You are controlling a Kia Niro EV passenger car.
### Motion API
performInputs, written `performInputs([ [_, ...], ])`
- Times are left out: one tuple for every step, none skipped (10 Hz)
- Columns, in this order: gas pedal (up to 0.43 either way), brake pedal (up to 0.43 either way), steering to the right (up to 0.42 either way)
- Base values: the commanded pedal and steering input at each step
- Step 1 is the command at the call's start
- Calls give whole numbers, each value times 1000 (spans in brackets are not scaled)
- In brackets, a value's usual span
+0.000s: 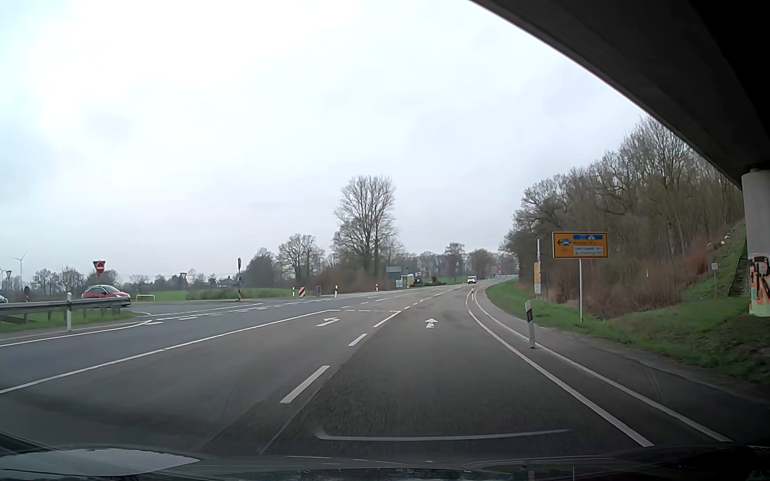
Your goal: Follow the waypoints while adhering to traffic rules and regulations
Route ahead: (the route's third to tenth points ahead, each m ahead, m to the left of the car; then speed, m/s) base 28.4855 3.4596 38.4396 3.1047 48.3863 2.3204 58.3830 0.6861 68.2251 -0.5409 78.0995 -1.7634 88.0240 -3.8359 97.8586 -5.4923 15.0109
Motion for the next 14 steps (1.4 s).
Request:
performInputs([
  [339,0,20],
  [339,0,19],
  [339,0,18],
  [339,0,17],
  [331,0,17],
  [331,0,15],
  [331,0,12],
  [331,0,10],
  [331,0,10],
  [331,0,11],
  [331,0,14],
  [331,0,19],
  [331,0,22],
  [331,0,22],
])
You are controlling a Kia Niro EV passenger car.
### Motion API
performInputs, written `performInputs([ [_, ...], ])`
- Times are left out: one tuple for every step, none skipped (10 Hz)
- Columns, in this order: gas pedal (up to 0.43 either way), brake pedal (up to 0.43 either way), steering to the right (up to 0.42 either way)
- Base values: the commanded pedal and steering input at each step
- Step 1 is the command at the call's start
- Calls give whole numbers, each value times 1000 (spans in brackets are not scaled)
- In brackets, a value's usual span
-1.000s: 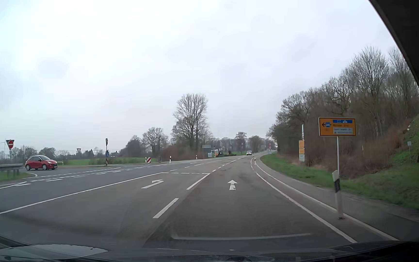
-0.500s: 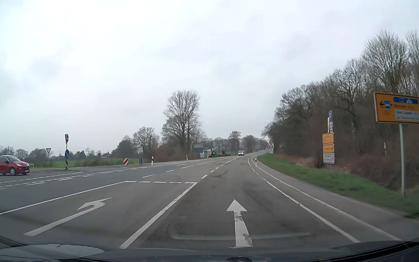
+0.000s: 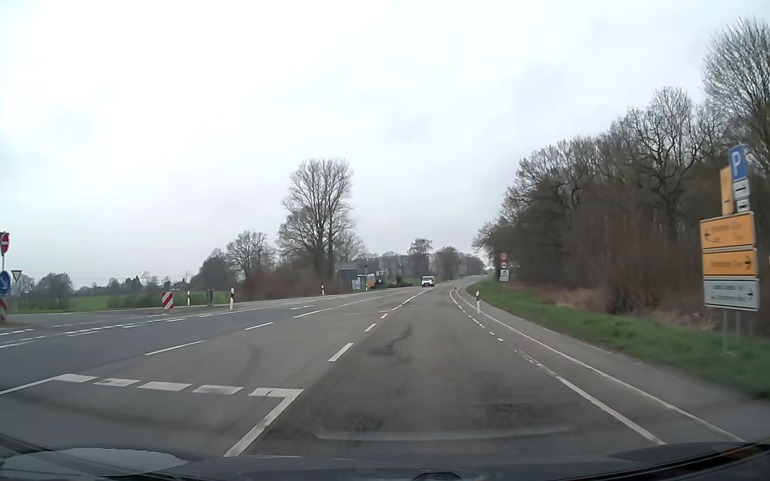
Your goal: Follow the waypoints while adhering to traffic rules and regulations
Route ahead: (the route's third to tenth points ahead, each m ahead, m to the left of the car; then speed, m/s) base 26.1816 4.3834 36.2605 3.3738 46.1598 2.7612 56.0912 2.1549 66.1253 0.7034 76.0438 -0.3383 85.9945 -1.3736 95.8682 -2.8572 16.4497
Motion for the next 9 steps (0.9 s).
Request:
performInputs([
  [331,0,22],
  [331,0,22],
  [331,0,21],
  [331,0,19],
  [331,0,16],
  [331,0,13],
  [331,0,11],
  [331,0,9],
  [331,0,7],
])
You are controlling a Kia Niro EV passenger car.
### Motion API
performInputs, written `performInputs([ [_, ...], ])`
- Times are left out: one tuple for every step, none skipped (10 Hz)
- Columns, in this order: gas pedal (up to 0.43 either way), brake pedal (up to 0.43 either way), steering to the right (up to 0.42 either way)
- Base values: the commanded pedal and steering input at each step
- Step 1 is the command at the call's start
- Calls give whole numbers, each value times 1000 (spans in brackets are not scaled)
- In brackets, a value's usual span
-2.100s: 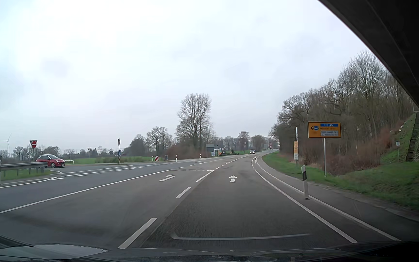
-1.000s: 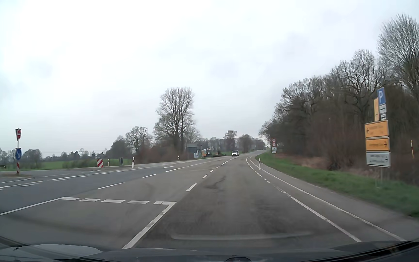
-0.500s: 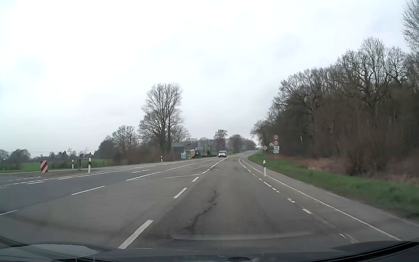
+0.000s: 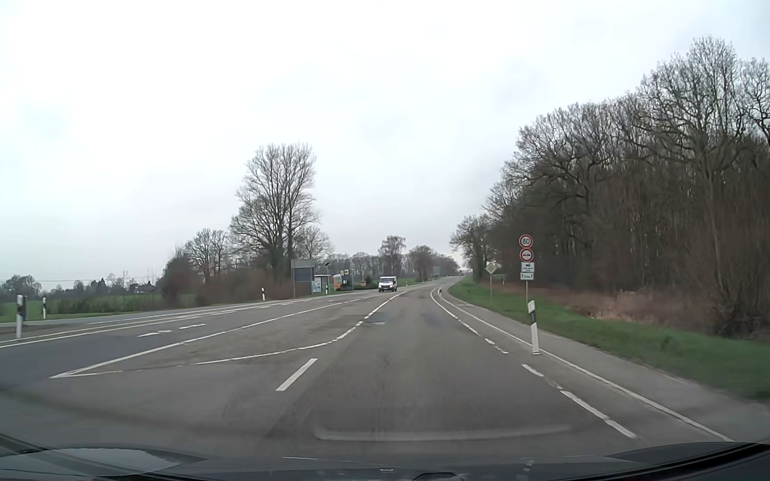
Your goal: Follow the waypoints while adhering to traffic rules and regulations
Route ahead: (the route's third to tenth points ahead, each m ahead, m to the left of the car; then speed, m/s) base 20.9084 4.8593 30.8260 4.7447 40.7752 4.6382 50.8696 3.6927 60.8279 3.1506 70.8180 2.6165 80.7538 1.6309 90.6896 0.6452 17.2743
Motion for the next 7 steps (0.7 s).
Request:
performInputs([
  [331,0,6],
  [331,0,5],
  [331,0,6],
  [331,0,5],
  [331,0,5],
  [331,0,5],
  [331,0,5],
])
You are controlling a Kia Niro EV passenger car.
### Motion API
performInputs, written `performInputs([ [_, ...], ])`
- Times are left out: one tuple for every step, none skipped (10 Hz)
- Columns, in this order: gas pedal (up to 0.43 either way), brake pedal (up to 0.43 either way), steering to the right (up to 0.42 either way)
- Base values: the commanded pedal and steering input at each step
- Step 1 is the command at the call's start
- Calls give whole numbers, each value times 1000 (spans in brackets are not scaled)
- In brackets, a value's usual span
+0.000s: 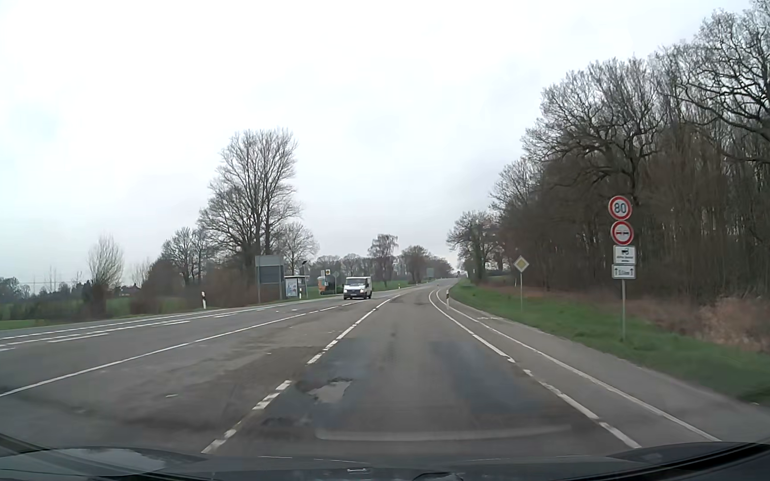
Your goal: Follow the waypoints while adhering to traffic rules and regulations
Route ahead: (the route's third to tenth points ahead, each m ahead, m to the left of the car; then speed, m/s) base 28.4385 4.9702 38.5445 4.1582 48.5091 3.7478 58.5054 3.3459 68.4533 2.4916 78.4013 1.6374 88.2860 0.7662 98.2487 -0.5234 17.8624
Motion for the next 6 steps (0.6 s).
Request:
performInputs([
  [331,0,5],
  [331,0,5],
  [331,0,5],
  [331,0,5],
  [331,0,5],
  [331,0,5],
])
